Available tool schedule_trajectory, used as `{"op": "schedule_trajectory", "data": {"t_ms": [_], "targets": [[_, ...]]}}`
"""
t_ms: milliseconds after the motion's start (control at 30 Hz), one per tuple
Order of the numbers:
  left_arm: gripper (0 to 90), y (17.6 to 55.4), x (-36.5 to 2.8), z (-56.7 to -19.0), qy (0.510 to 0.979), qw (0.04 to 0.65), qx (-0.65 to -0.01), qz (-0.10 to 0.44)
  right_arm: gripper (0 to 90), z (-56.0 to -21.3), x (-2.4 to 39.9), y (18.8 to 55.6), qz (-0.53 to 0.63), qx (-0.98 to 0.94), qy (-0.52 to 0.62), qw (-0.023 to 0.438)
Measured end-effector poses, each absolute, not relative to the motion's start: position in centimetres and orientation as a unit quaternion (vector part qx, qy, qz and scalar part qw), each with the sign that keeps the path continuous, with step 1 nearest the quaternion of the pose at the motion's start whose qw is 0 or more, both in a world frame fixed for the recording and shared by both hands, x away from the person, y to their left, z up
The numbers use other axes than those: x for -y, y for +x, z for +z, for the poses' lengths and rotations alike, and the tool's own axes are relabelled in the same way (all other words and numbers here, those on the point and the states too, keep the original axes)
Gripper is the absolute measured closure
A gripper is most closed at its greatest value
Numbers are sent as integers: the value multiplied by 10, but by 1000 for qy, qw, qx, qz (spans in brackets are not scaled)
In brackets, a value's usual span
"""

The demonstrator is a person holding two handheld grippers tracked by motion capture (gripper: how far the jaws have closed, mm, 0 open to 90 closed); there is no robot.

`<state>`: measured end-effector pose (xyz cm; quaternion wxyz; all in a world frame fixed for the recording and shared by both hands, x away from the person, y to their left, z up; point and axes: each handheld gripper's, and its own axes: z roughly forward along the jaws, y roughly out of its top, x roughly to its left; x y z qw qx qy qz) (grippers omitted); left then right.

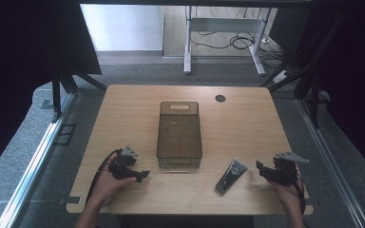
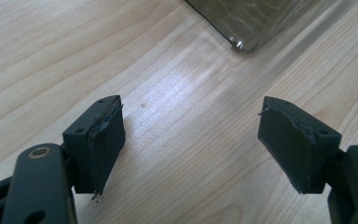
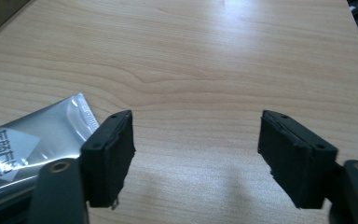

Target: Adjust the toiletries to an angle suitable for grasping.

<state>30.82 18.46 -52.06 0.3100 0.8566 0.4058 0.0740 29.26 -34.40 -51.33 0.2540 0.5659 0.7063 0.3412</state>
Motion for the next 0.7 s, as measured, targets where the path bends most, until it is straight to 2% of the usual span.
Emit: {"op": "schedule_trajectory", "data": {"t_ms": [367, 500, 700], "targets": [[232, 309, -190, -518, 852, 317, -410, 76, 389, -511, 338, 294, 351, -724, 543, 241], [232, 306, -188, -515, 852, 322, -405, 79, 477, -511, 337, 294, 351, -732, 540, 223], [232, 307, -188, -515, 852, 320, -406, 80, 518, -508, 336, 293, 348, -743, 527, 221]]}}
